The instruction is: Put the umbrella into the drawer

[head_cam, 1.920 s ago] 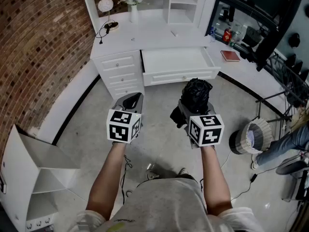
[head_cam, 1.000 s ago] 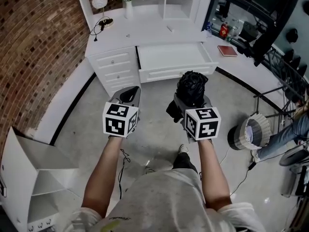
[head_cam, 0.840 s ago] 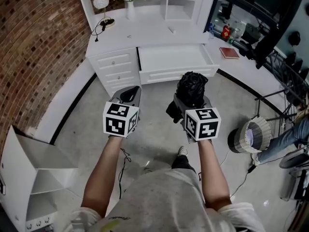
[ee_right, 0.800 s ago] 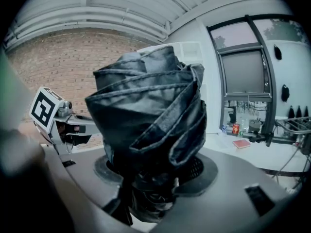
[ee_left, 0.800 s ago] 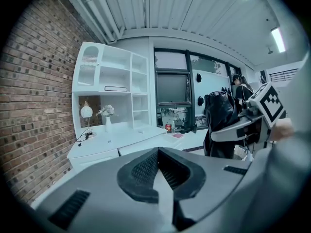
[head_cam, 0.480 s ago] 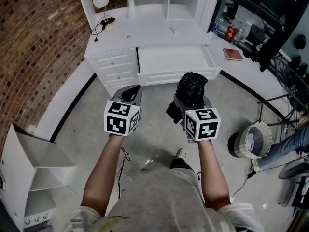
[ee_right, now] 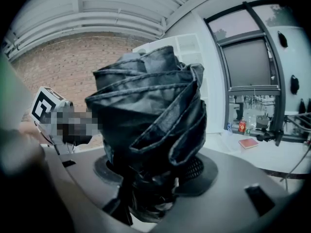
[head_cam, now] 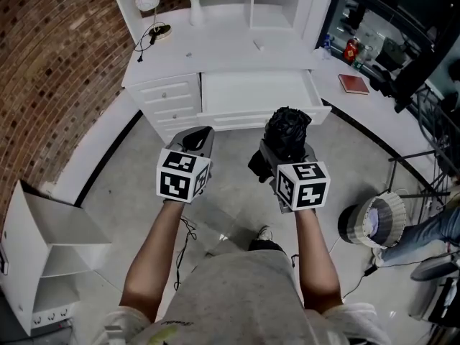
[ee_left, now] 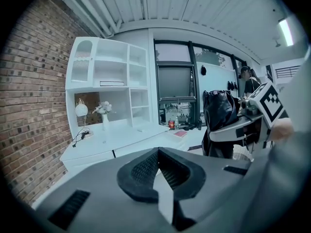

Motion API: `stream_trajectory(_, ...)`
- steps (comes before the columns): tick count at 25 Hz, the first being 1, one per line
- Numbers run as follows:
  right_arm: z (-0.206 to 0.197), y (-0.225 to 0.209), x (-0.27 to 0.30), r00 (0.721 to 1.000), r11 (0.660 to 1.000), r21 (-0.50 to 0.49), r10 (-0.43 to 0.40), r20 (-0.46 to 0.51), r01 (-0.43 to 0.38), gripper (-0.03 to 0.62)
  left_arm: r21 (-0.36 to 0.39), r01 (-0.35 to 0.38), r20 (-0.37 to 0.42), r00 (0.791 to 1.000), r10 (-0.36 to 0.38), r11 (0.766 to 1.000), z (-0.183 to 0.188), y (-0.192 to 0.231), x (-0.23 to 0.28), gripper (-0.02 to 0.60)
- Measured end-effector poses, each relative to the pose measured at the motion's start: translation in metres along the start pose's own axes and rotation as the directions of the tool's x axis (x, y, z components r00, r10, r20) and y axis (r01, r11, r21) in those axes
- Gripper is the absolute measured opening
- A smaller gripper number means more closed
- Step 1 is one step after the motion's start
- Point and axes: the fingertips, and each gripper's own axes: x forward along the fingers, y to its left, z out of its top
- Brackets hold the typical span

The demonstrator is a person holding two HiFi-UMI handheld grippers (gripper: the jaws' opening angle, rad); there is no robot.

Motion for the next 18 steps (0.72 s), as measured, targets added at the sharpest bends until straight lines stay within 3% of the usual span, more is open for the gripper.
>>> stream_trajectory(18, -0.005, -0.080, 0.044, 0.994, 0.995, 0.007, 0.101, -0.031, -0.101, 0.255, -0.027, -0.075, -0.059, 0.996, 0.073, 0.997, 0.008, -0.022, 0.081, -0.003)
